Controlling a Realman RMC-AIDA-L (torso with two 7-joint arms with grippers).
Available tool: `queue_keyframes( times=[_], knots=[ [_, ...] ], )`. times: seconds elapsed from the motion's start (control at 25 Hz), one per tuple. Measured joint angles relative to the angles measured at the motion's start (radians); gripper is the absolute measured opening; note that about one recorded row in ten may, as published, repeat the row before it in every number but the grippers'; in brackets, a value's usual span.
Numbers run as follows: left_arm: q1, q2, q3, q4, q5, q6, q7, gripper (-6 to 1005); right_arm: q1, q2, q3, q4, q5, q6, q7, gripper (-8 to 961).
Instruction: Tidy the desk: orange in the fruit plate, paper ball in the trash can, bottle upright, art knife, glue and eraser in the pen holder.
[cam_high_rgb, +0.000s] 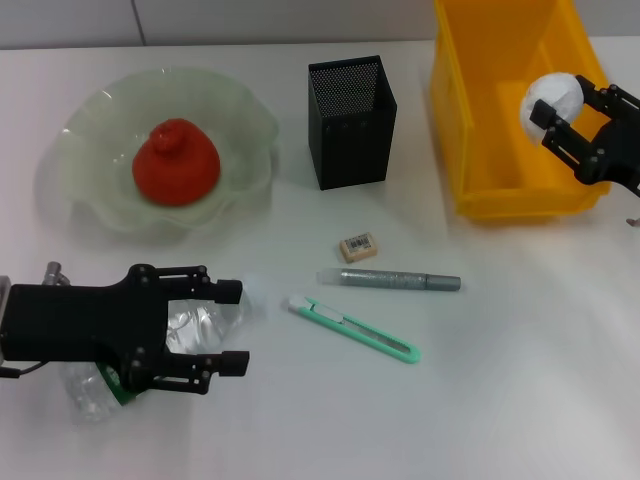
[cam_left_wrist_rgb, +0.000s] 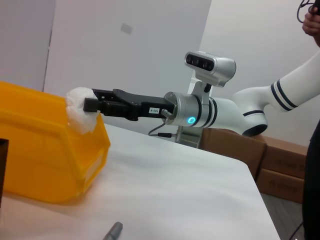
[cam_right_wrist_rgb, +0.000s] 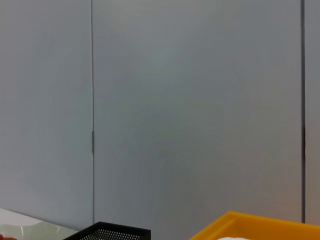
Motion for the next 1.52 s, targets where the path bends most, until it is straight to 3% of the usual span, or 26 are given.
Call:
queue_keyframes(
  times=[0.28, 1.04, 1.24, 1.52],
  knots=[
    [-0.001, 0.002, -0.005, 0.002, 0.004, 0.001, 0.0, 785, 0.0, 0.0, 0.006, 0.001, 0.002, -0.004, 0.0, 541],
    [0.001, 0.008, -0.005, 0.003, 0.007, 0.001, 0.0, 785, 0.007, 0.0, 0.005, 0.003, 0.041, 0.003, 0.011, 676],
    [-0.001, 0.008, -0.005, 0.002, 0.007, 0.001, 0.0, 785, 0.007, 0.0, 0.005, 0.003, 0.045, 0.003, 0.013, 767],
    [-0.001, 0.007, -0.005, 0.003, 0.007, 0.001, 0.0, 784, 0.008, 0.0, 0.005, 0.002, 0.056, 0.001, 0.014, 768]
  ],
)
